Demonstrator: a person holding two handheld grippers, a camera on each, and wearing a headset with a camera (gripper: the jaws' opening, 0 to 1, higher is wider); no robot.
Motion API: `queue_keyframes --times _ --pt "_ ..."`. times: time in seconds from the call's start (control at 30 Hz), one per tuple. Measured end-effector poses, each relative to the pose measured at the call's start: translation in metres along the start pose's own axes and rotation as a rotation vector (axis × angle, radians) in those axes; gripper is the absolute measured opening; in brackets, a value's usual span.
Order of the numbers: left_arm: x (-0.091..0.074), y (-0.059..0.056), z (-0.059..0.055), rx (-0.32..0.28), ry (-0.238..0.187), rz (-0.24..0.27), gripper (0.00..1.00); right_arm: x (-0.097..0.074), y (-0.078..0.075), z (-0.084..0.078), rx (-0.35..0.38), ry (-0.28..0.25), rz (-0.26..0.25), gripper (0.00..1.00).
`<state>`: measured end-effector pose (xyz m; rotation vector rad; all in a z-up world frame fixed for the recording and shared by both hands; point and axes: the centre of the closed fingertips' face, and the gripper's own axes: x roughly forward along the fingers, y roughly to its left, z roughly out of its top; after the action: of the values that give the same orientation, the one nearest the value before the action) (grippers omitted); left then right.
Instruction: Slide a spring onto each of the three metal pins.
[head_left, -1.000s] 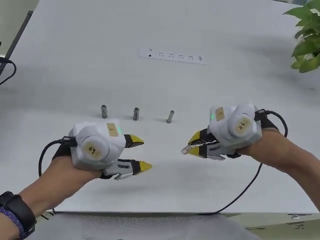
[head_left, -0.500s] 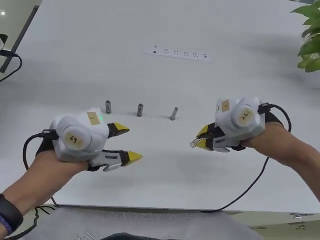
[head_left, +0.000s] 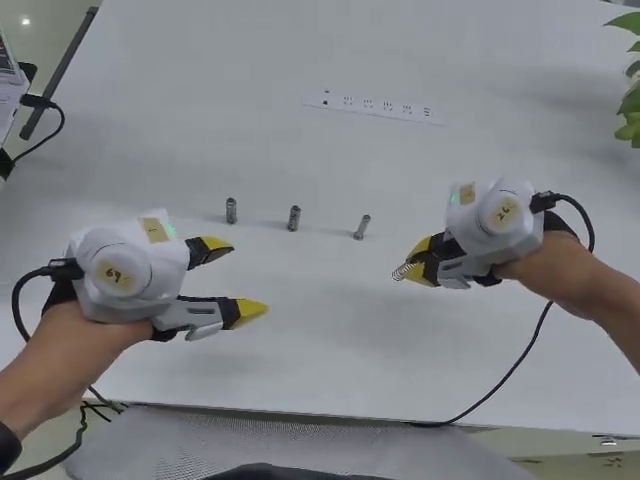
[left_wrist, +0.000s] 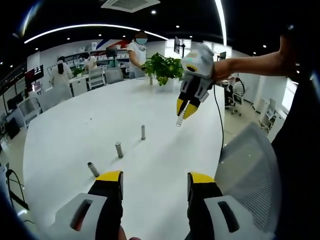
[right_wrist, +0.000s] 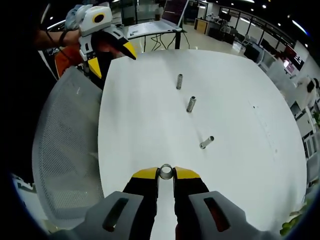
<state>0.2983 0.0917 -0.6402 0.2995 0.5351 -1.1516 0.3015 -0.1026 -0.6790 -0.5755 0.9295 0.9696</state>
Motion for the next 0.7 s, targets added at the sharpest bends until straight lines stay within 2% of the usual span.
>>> queue_keyframes --times 0.37,0.7 --pt "-0.019 0.014 -0.004 -0.041 -0.009 0.055 0.55 0.006 -0.019 0.011 0.028 -0.016 0.002 0.09" --pt "-0.036 0.027 -0.004 -0.067 -0.025 0.108 0.59 0.006 -0.03 0.013 0.046 -0.004 -0.023 0.09"
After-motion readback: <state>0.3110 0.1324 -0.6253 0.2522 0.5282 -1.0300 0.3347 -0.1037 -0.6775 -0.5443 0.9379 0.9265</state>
